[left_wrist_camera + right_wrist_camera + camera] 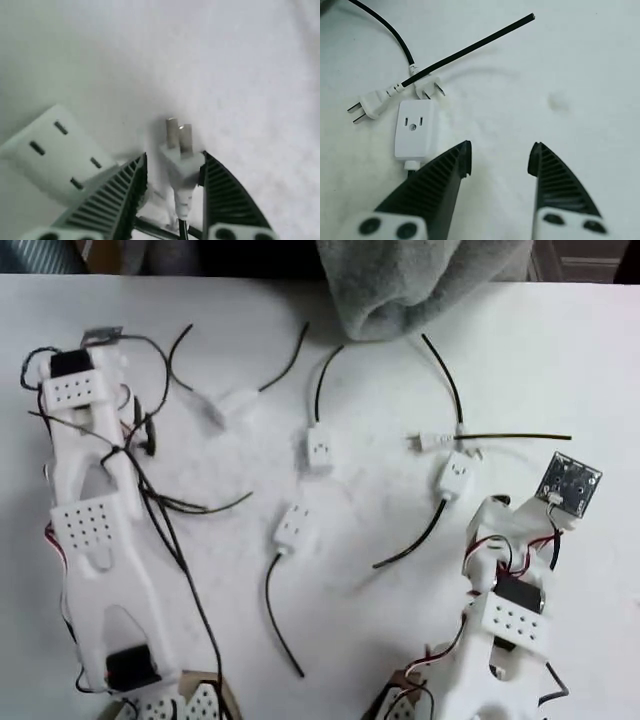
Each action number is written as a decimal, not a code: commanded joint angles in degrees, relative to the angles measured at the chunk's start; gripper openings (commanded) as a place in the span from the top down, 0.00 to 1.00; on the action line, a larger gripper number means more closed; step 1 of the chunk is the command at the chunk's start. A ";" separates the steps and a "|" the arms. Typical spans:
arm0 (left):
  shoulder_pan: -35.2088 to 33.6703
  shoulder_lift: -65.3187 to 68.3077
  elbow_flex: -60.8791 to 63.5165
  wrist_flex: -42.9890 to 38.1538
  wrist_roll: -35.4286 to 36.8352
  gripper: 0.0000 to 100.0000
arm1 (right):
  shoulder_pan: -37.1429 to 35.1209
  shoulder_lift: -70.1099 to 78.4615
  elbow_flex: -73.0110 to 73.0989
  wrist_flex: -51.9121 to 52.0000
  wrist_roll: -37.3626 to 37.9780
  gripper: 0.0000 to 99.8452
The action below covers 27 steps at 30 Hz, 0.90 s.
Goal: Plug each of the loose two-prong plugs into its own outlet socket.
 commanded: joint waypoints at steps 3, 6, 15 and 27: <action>-0.48 -0.04 -1.05 -0.97 0.09 0.82 | -0.40 0.31 -0.18 -1.10 0.53 0.80; -0.48 -0.31 -1.05 -0.97 0.09 0.82 | -0.40 0.31 -0.18 -1.10 0.53 0.80; 0.57 0.13 -0.97 -0.70 -4.48 0.97 | -0.40 0.31 -0.18 -1.10 0.62 0.80; 0.57 -1.19 -13.27 4.84 -5.10 0.98 | -0.40 0.31 -0.18 -1.19 0.62 0.80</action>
